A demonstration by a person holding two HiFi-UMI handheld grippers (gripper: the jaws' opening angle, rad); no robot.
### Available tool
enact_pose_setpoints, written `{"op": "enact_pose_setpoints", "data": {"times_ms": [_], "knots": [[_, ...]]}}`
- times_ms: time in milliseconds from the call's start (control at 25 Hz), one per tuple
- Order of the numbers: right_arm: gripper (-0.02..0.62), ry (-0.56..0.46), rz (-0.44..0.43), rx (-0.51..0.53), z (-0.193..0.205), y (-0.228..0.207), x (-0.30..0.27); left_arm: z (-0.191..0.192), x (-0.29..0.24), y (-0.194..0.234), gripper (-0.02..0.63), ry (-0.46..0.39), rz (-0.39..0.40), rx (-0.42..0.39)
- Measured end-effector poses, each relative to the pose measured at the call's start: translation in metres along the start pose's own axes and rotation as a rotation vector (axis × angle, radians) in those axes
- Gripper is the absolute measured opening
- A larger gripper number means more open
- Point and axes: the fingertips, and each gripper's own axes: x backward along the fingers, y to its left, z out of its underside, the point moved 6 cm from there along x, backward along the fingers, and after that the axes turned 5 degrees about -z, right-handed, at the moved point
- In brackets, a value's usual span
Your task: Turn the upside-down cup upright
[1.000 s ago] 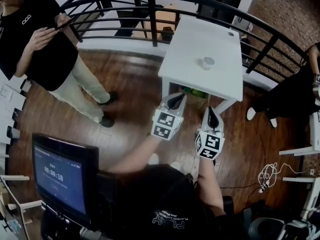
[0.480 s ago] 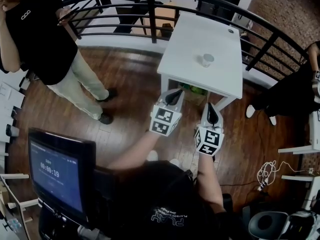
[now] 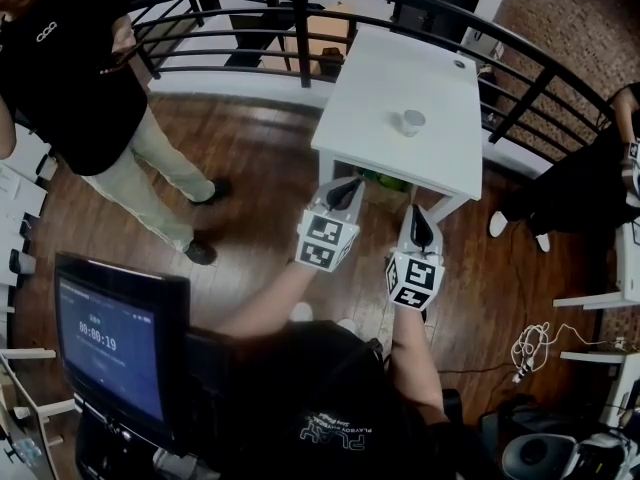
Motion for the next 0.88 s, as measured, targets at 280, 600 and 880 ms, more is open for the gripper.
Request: {"op": "enact_pose_setpoints", "data": {"times_ms": [280, 600, 880], "knots": [[0.011, 0.002, 0.0, 0.025, -0.0016, 0.0012, 0.0009, -0.0036, 0.0016, -0.0013, 0.002, -0.003, -0.006, -0.001], [0.012, -0.005, 0.002, 0.019, -0.003, -0.0003, 0.0011, -0.0034, 0.0013, -0.001, 0.002, -0.004, -0.009, -0.001], [0.012, -0.009, -0.004, 0.026, -0.0027, -0.0005, 0.0012, -0.0033, 0.0006, -0.0024, 0.002, -0.002, -0.011, -0.002]]}}
